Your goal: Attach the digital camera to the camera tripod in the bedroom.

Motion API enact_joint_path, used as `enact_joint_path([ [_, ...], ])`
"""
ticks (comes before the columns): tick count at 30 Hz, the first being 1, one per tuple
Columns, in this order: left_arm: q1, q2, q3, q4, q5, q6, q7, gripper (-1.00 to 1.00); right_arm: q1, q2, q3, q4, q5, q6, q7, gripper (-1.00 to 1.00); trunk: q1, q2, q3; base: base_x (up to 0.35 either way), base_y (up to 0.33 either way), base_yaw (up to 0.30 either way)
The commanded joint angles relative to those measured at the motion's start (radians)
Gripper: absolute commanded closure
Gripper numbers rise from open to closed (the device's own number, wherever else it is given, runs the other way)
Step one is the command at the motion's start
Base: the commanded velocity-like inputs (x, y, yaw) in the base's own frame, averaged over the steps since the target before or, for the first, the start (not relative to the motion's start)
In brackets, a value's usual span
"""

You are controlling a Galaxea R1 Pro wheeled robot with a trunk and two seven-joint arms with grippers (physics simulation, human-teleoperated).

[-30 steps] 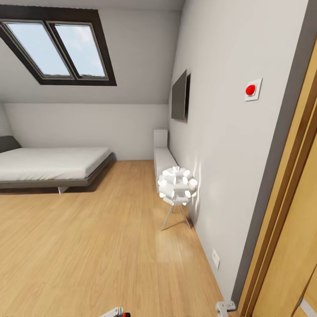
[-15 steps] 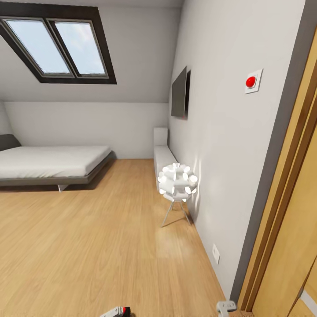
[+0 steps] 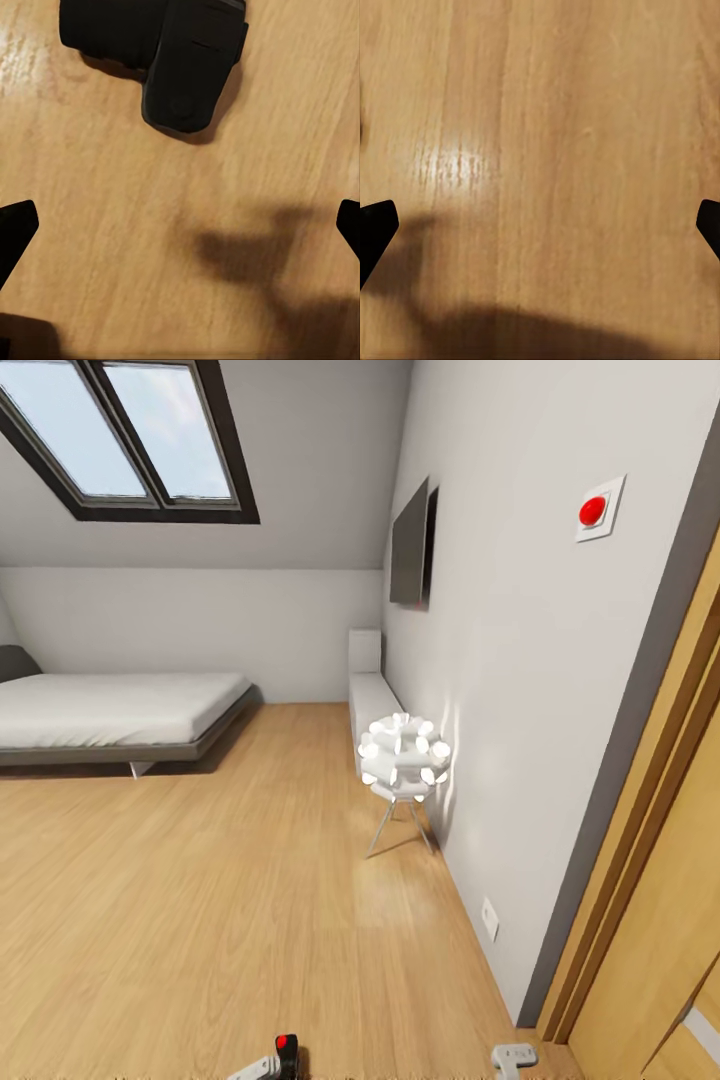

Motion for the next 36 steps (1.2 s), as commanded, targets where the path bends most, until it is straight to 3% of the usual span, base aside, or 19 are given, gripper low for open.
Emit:
enact_joint_path([
  [1, 0.000, 0.001, -0.005, -0.002, 0.010, 0.003, 0.009, -1.00, 0.000, -0.001, 0.005, -0.002, -0.010, 0.006, -0.001, -1.00, 0.000, -0.001, -0.005, 0.000, 0.000, 0.000],
  [15, 0.000, 0.002, -0.001, -0.004, 0.010, 0.003, 0.012, -1.00, 0.000, -0.005, 0.001, -0.016, -0.005, 0.007, -0.001, -1.00, 0.006, -0.004, -0.059, 0.000, 0.000, 0.000],
  [21, 0.000, 0.007, -0.001, -0.023, 0.008, 0.010, 0.061, -1.00, 0.000, -0.006, -0.003, -0.068, -0.004, 0.010, -0.028, -1.00, 0.009, -0.005, -0.082, 0.000, 0.000, 0.000],
  [26, 0.000, 0.011, -0.005, -0.118, -0.017, 0.043, 0.138, -1.00, 0.000, -0.003, 0.004, -0.226, -0.003, 0.033, -0.067, -1.00, 0.011, -0.007, -0.102, 0.000, 0.000, 0.000],
  [31, 0.000, 0.012, -0.004, -0.210, -0.059, 0.118, 0.161, -1.00, 0.000, 0.003, 0.004, -0.339, -0.003, 0.098, -0.094, -1.00, 0.014, -0.008, -0.121, 0.000, 0.000, 0.000],
  [36, 0.000, 0.010, -0.004, -0.300, -0.080, 0.197, 0.169, -1.00, 0.000, 0.006, 0.004, -0.389, -0.003, 0.153, -0.156, -1.00, 0.016, -0.009, -0.140, 0.000, 0.000, 0.000],
])
